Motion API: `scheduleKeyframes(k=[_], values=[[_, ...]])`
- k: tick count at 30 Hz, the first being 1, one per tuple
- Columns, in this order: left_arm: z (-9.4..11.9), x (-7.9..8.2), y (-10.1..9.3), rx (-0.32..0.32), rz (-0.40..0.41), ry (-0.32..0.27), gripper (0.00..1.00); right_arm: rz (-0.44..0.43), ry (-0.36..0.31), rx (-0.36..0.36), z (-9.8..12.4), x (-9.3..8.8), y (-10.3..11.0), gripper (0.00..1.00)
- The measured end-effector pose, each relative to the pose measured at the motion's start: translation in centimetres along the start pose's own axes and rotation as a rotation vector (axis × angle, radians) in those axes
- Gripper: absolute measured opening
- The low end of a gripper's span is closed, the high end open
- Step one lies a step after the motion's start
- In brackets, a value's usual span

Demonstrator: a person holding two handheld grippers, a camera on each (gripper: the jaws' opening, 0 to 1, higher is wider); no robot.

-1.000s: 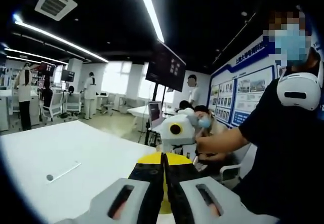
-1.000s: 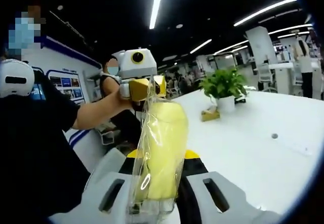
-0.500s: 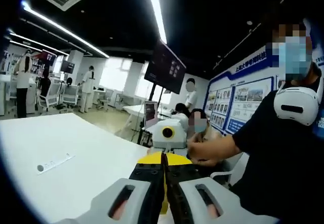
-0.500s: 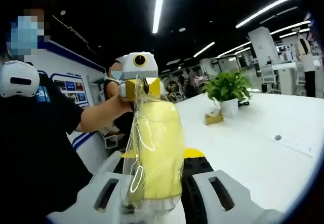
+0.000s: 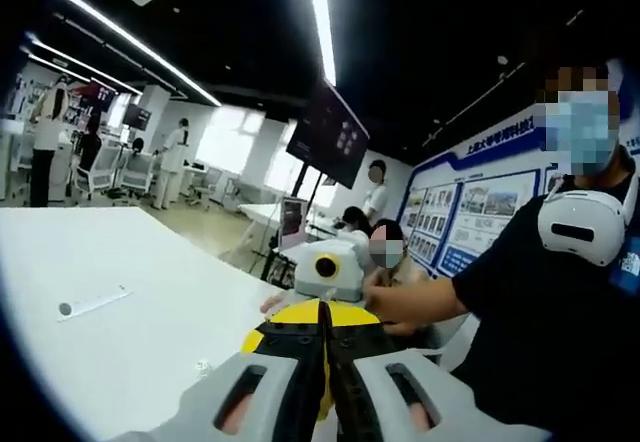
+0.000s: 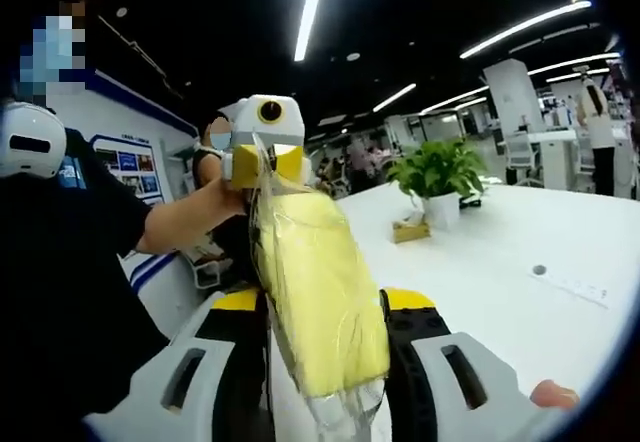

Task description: Compare the silicone blocks by pressing each to a similar depth, holding the contact briefly, and releasing to observe deformation and rebound differences across the visible hardness samples.

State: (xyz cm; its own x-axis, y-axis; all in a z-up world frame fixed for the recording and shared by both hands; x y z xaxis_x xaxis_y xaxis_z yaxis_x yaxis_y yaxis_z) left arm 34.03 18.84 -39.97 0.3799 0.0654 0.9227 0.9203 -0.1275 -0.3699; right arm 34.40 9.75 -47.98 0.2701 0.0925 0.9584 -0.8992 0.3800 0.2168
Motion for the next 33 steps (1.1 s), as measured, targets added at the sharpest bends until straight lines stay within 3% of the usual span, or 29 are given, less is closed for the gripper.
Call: scheduleKeyframes(k=[2, 10, 17, 22, 27, 30, 33], values=[[0.0, -0.1, -0.1, -0.001, -0.001, 0.003, 0.0, 0.036, -0.019, -0.003, -0.1, 0.0, 0.2, 0.5], [0.0, -0.4, -0.2, -0.007, 0.005, 0.004, 0.0, 0.014, -0.031, -0.034, -0.3, -0.1, -0.2, 0.71], [0.9, -0.6, -0.2, 0.012, 0.01, -0.017, 0.0, -0.006, -0.147, -0.136, 0.1, 0.9, -1.5, 0.96], [2.1, -0.9, 0.3, 0.049, 0.028, -0.055, 0.0, 0.008, -0.161, -0.186, 0.5, 1.0, -2.1, 0.96], [3.7, -1.8, 1.4, 0.134, 0.086, -0.118, 0.0, 0.031, -0.17, -0.276, 1.3, 0.9, -3.1, 0.96], [4.9, -2.8, 2.4, 0.206, 0.119, -0.146, 0.0, 0.116, -0.166, -0.358, 2.3, 0.6, -4.0, 0.96], [5.9, -3.6, 3.2, 0.256, 0.153, -0.163, 0.0, 0.118, -0.177, -0.378, 3.0, 0.5, -4.1, 0.96]])
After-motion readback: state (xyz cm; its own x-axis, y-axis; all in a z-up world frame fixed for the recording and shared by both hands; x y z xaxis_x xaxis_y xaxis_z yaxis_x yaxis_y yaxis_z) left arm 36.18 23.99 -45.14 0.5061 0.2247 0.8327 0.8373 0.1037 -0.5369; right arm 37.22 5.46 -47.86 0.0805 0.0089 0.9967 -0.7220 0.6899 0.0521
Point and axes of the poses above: the point that each gripper's makers call its tool centre point, and the gripper's own axes: z roughly backward along the fingers, y roughly to its left, x roughly out of its top, the point moved 6 cm from there along z, roughly backward along the fingers, and after that the axes turned 15 degrees about -x, right-handed, at the moved point
